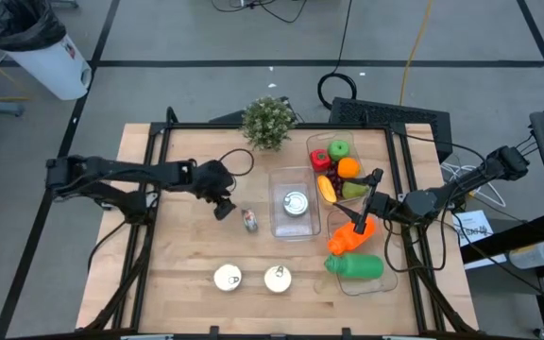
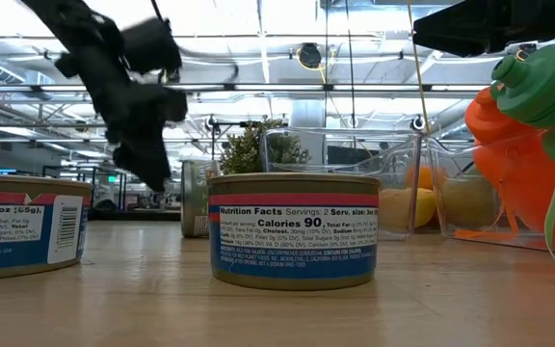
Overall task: Pick & Place Food Item
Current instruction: Put the green tuna can into the middle transparent bin
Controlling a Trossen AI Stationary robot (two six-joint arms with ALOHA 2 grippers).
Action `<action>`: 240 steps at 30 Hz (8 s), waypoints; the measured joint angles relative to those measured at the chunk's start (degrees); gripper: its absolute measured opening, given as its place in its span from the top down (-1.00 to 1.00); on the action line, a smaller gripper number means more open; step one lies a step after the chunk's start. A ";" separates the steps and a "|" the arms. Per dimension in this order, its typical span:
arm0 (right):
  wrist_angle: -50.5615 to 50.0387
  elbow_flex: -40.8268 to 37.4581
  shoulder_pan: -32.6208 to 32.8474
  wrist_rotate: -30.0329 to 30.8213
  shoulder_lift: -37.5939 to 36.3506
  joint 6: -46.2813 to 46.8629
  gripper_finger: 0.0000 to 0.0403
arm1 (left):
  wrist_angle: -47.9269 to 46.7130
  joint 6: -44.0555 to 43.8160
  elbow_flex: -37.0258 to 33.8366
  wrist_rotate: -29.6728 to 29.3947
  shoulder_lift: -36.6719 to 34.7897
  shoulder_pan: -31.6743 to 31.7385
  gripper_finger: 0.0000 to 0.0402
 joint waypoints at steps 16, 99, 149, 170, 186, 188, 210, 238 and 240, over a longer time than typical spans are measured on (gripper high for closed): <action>0.04 0.00 -0.04 0.00 0.02 -0.81 -0.61 | 6.38 10.12 3.45 -11.83 -5.42 -21.51 -0.36; 18.46 10.58 -24.39 -54.26 22.64 62.95 -0.61 | 31.96 116.90 33.50 -59.33 15.55 -38.13 0.36; -37.58 32.00 -33.24 -49.91 33.17 45.80 0.26 | 3.05 26.38 27.41 -27.51 11.07 -27.75 -0.33; -31.87 32.06 -31.47 -52.54 45.59 45.76 0.25 | 17.03 24.21 16.39 -27.85 5.60 -20.03 -0.34; -32.53 31.80 -31.30 -48.10 41.74 33.75 -0.41 | 16.89 24.31 16.38 -26.05 5.60 -20.05 -0.34; -32.98 31.80 -31.05 -44.65 41.37 31.94 -0.40 | 16.93 24.27 16.38 -26.05 5.60 -20.05 -0.34; -36.33 31.82 -26.12 -34.56 40.64 24.00 -0.34 | 16.80 24.24 16.38 -26.05 5.60 -20.05 -0.34; -36.85 31.87 -26.18 -31.32 46.66 12.22 0.74 | 16.87 24.00 16.38 -26.07 5.60 -20.05 -0.34; -37.56 31.85 -26.18 -31.28 46.74 11.82 0.80 | 16.87 24.00 16.40 -26.05 5.60 -20.05 -0.34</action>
